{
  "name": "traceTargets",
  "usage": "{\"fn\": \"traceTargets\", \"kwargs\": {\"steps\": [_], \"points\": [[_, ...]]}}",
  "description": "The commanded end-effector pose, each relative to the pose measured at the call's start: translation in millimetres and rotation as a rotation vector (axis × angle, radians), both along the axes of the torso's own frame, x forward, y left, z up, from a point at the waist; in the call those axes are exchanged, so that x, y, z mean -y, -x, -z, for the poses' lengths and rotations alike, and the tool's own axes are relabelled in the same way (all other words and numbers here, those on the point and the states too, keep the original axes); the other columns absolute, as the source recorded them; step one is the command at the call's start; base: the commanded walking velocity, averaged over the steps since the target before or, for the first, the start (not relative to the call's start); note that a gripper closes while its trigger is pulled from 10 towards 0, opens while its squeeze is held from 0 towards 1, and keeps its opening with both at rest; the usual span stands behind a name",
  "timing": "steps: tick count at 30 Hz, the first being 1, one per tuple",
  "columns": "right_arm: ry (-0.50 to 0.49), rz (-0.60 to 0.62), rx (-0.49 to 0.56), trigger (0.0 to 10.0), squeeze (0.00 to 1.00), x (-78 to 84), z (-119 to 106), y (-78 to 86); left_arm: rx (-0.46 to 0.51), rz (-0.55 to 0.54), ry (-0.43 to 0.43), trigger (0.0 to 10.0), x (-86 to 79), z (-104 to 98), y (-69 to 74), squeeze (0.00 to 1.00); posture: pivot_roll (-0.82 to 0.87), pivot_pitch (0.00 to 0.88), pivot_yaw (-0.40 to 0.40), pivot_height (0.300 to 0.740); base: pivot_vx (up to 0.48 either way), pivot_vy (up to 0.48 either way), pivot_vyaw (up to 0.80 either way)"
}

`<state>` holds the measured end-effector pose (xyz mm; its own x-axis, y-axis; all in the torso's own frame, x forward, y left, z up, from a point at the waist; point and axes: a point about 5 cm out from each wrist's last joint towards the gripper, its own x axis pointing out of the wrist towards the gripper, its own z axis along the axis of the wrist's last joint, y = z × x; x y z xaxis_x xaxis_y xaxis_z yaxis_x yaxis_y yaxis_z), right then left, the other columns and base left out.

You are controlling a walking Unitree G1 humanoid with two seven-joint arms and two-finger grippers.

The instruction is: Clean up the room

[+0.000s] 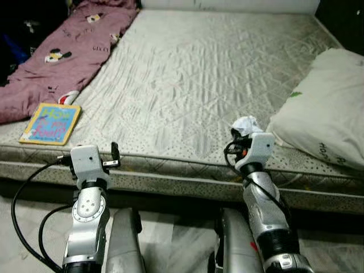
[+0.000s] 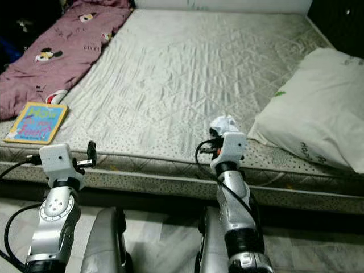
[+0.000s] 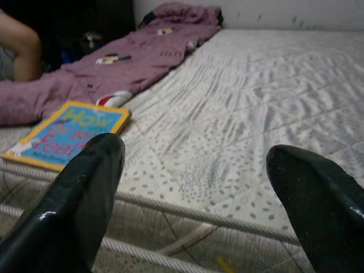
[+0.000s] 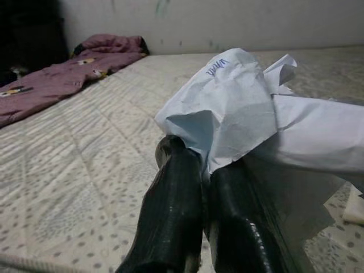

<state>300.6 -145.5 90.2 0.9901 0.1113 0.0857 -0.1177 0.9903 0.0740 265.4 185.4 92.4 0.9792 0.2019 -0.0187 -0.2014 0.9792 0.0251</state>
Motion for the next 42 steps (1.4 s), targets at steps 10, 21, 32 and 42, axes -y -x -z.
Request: {"fn": "traceTargets", "kwargs": {"steps": [10, 21, 32, 42], "points": [[0.013, -0.041, -0.055, 10.0, 0.0, -6.8, -4.0, 2.3, -0.023, 0.046, 0.008, 10.0, 10.8, 8.5, 1.7, 0.0, -0.05, 0.017, 0.023, 0.561, 0.0, 0.0, 0.0], [-0.031, -0.071, -0.067, 10.0, 0.0, -12.8, -8.7, 0.7, -0.008, 0.07, 0.021, 10.0, 14.4, 7.4, 0.8, 0.0, -0.05, 0.019, 0.006, 0.613, 0.0, 0.0, 0.0], [-0.03, -0.059, -0.075, 10.0, 0.0, -12.5, -9.0, 1.0, -0.002, 0.092, 0.005, 10.0, 18.3, 4.1, -4.6, 0.0, -0.05, 0.03, 0.006, 0.678, 0.0, 0.0, 0.0], [-0.03, -0.046, -0.083, 10.0, 0.0, -11.4, -8.0, 1.1, -0.004, 0.107, 0.023, 10.0, 20.5, 4.9, -2.3, 0.0, -0.04, 0.036, 0.006, 0.74, 0.0, 0.0, 0.0]]}}
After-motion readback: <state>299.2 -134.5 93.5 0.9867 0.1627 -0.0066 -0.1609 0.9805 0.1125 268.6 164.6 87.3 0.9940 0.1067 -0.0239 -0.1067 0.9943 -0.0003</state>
